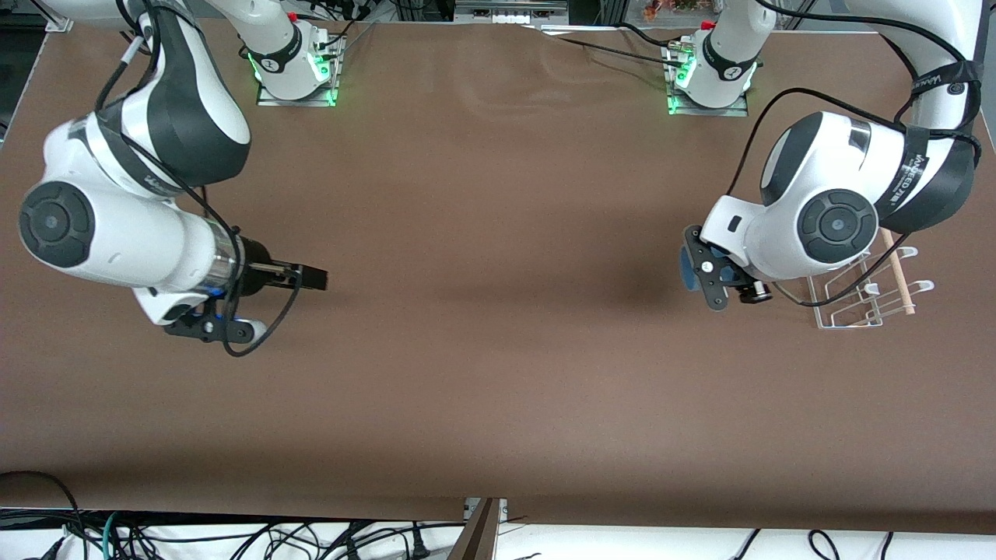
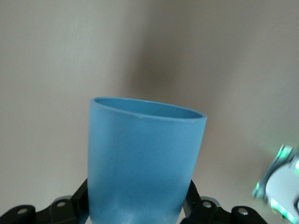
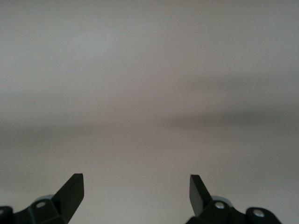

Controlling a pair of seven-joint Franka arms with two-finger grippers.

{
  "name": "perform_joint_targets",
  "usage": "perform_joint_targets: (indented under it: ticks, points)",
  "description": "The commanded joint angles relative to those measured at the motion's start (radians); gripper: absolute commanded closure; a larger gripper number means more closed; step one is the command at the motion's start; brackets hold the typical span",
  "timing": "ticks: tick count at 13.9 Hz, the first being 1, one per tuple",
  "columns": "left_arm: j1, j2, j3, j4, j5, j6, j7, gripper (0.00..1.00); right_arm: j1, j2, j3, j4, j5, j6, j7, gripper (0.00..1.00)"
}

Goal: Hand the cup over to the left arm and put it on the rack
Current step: 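Open the right gripper and withdraw while the left gripper holds the cup, then carry the cup with the left gripper and lower it onto the rack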

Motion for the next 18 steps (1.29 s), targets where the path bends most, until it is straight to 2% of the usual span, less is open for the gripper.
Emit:
perform_joint_targets:
  ticks: [1, 4, 8, 11, 12, 15, 18]
  points:
    - [-0.003, -0.015, 0.018, 0.002, 0.198, -0.078, -0.056, 0.90, -0.047, -0.118, -0.004, -0.124, -0.062, -0.004, -0.137, 0.00]
    - [0.005, -0.024, 0.054, 0.000, 0.373, -0.212, -0.060, 0.87, -0.111, -0.258, -0.017, -0.282, -0.103, 0.009, -0.242, 0.00]
    - [-0.029, -0.035, 0.042, -0.012, 0.666, -0.381, -0.108, 0.84, -0.120, -0.324, -0.017, -0.325, -0.115, 0.023, -0.249, 0.00]
    - [-0.052, 0.086, 0.048, -0.023, 0.836, -0.446, -0.148, 0.86, -0.145, -0.387, -0.026, -0.336, -0.108, 0.032, -0.237, 0.00]
    - [-0.043, 0.120, 0.054, -0.023, 0.855, -0.475, -0.205, 0.86, -0.146, -0.396, -0.027, -0.336, -0.105, 0.049, -0.237, 0.00]
    - [-0.007, 0.134, 0.054, -0.117, 0.906, -0.462, -0.315, 0.85, -0.150, -0.422, -0.027, -0.338, -0.106, 0.068, -0.251, 0.00]
    - [0.014, 0.131, 0.056, -0.219, 1.024, -0.336, -0.315, 0.84, -0.150, -0.415, -0.053, -0.335, -0.096, 0.057, -0.257, 0.00]
